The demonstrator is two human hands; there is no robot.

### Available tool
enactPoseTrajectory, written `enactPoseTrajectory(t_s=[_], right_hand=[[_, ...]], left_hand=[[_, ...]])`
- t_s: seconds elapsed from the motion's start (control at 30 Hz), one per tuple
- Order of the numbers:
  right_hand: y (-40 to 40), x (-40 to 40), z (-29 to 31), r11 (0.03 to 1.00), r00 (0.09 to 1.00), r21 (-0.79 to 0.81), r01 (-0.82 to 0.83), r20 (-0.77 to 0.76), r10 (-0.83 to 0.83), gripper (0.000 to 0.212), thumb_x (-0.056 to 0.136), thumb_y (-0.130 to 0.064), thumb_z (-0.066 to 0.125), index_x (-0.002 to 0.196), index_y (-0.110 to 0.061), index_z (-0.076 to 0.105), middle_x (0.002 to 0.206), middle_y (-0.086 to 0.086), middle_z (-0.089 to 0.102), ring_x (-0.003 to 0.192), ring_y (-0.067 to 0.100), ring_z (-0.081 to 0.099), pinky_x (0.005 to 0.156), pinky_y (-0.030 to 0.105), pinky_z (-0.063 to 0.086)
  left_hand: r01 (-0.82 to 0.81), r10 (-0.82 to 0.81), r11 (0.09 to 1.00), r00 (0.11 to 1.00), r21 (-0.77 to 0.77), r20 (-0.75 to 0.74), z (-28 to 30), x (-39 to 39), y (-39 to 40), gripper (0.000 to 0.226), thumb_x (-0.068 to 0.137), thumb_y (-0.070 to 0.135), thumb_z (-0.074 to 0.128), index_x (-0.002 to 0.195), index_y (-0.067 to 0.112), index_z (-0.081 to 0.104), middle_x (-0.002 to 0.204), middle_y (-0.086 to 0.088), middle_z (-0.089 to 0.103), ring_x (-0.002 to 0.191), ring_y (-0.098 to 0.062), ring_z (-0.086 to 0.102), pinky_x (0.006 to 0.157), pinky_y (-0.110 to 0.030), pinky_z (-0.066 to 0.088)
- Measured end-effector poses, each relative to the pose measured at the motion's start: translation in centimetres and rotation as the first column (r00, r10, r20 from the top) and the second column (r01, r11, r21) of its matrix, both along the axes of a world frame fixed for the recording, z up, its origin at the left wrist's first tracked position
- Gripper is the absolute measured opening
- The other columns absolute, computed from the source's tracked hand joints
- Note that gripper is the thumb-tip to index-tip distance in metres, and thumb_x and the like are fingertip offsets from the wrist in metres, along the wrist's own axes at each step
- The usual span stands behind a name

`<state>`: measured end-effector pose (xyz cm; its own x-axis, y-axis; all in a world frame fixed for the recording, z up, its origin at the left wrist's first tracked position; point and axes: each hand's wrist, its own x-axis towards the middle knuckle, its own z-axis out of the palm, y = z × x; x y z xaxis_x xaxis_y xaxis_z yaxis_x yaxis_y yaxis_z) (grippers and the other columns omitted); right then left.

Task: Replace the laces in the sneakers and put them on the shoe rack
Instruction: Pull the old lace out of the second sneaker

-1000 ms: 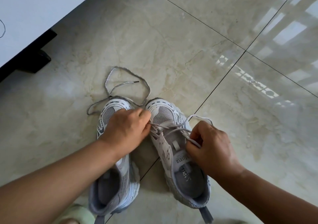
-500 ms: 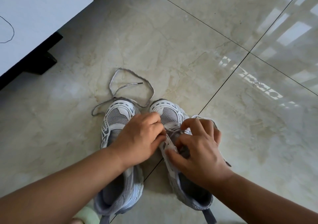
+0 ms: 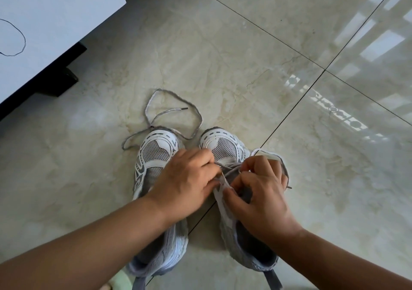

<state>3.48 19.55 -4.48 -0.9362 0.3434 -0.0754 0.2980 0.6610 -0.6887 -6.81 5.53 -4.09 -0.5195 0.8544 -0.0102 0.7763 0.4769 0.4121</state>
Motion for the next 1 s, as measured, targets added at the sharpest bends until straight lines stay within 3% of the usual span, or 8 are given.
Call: enactPoseTrajectory(t_s=[0.13, 0.3, 0.37, 0.53, 0.6, 0.7, 0.87, 1.0], right_hand=[[0.0, 0.2, -0.3, 0.999, 0.999, -0.002, 0.042, -0.011, -0.042, 0.024, 0.068, -0.04, 0.059, 0.054, -0.021, 0.058, 0.084, -0.015, 0.041, 0.09, 0.009, 0.031, 0.073, 0.031, 0.028], [0.2, 0.2, -0.5, 0.997, 0.997, -0.023, 0.073, 0.029, -0.073, 0.019, 0.066, -0.032, 0.064, 0.053, -0.02, 0.058, 0.088, -0.018, 0.042, 0.09, 0.008, 0.029, 0.078, 0.022, 0.026], [0.2, 0.3, -0.5, 0.997, 0.997, -0.022, 0.076, 0.017, -0.075, 0.019, 0.065, -0.032, 0.065, 0.052, -0.02, 0.058, 0.087, -0.017, 0.042, 0.09, 0.007, 0.029, 0.079, 0.02, 0.026], [0.0, 0.2, -0.5, 0.995, 0.994, -0.032, 0.099, -0.044, -0.101, 0.024, 0.066, -0.042, 0.058, 0.052, -0.023, 0.055, 0.084, -0.02, 0.042, 0.088, 0.006, 0.03, 0.078, 0.02, 0.027], [-0.1, 0.2, -0.5, 0.994, 0.992, -0.033, 0.108, -0.058, -0.109, 0.027, 0.067, -0.044, 0.055, 0.052, -0.022, 0.055, 0.084, -0.02, 0.042, 0.087, 0.007, 0.03, 0.077, 0.021, 0.028], [-0.1, 0.4, -0.5, 0.992, 0.991, -0.034, 0.12, -0.054, -0.122, 0.028, 0.068, -0.045, 0.055, 0.052, -0.023, 0.055, 0.084, -0.019, 0.042, 0.086, 0.007, 0.031, 0.078, 0.021, 0.028], [0.0, 0.6, -0.6, 0.99, 0.99, -0.044, 0.136, -0.018, -0.137, 0.025, 0.067, -0.042, 0.054, 0.051, -0.023, 0.052, 0.085, -0.019, 0.042, 0.088, 0.006, 0.031, 0.079, 0.019, 0.026], [0.1, 0.7, -0.6, 0.989, 0.99, -0.042, 0.14, 0.018, -0.14, 0.022, 0.067, -0.035, 0.059, 0.051, -0.022, 0.051, 0.083, -0.018, 0.041, 0.087, 0.006, 0.03, 0.078, 0.02, 0.025]], left_hand=[[-0.051, 0.051, 0.999, 0.997, -0.004, 0.066, -0.3, -0.7, 0.4, 0.009, 0.073, 0.022, 0.073, 0.073, 0.014, 0.067, 0.074, 0.001, 0.059, 0.07, -0.021, 0.057, 0.065, -0.036, 0.047], [-0.259, 0.243, 0.96, 0.959, -0.107, -0.143, -0.1, -3.3, -1.4, 0.015, 0.067, 0.015, 0.077, 0.064, 0.016, 0.062, 0.071, -0.002, 0.057, 0.068, -0.028, 0.058, 0.062, -0.035, 0.039], [-0.241, 0.221, 0.962, 0.963, -0.126, -0.154, 0.1, -3.2, -1.5, 0.019, 0.063, 0.011, 0.081, 0.067, 0.016, 0.063, 0.073, -0.003, 0.058, 0.069, -0.028, 0.058, 0.063, -0.036, 0.041], [-0.121, 0.117, 0.992, 0.982, 0.018, 0.147, 1.1, 1.1, 1.0, 0.017, 0.082, 0.022, 0.059, 0.099, 0.02, 0.06, 0.088, 0.001, 0.065, 0.067, -0.02, 0.064, 0.056, -0.031, 0.054], [-0.189, 0.18, 0.982, 0.956, 0.016, 0.234, 0.6, 2.0, 1.5, 0.023, 0.083, 0.031, 0.045, 0.097, 0.019, 0.059, 0.088, 0.0, 0.063, 0.071, -0.022, 0.064, 0.058, -0.035, 0.054], [-0.319, 0.295, 0.947, 0.913, 0.042, 0.281, -0.4, 2.1, 1.7, 0.014, 0.082, 0.022, 0.055, 0.084, 0.013, 0.064, 0.08, -0.003, 0.063, 0.074, -0.024, 0.062, 0.064, -0.037, 0.05], [-0.273, 0.283, 0.954, 0.956, -0.125, 0.074, -0.1, 0.4, 0.9, 0.003, 0.079, 0.008, 0.062, 0.081, 0.009, 0.06, 0.079, -0.008, 0.059, 0.063, -0.03, 0.06, 0.051, -0.034, 0.047], [-0.369, 0.362, 0.904, 0.929, -0.213, -0.073, 0.1, -2.3, -0.3, 0.016, 0.067, 0.002, 0.074, 0.072, 0.01, 0.061, 0.069, -0.008, 0.059, 0.048, -0.032, 0.058, 0.04, -0.031, 0.041]])
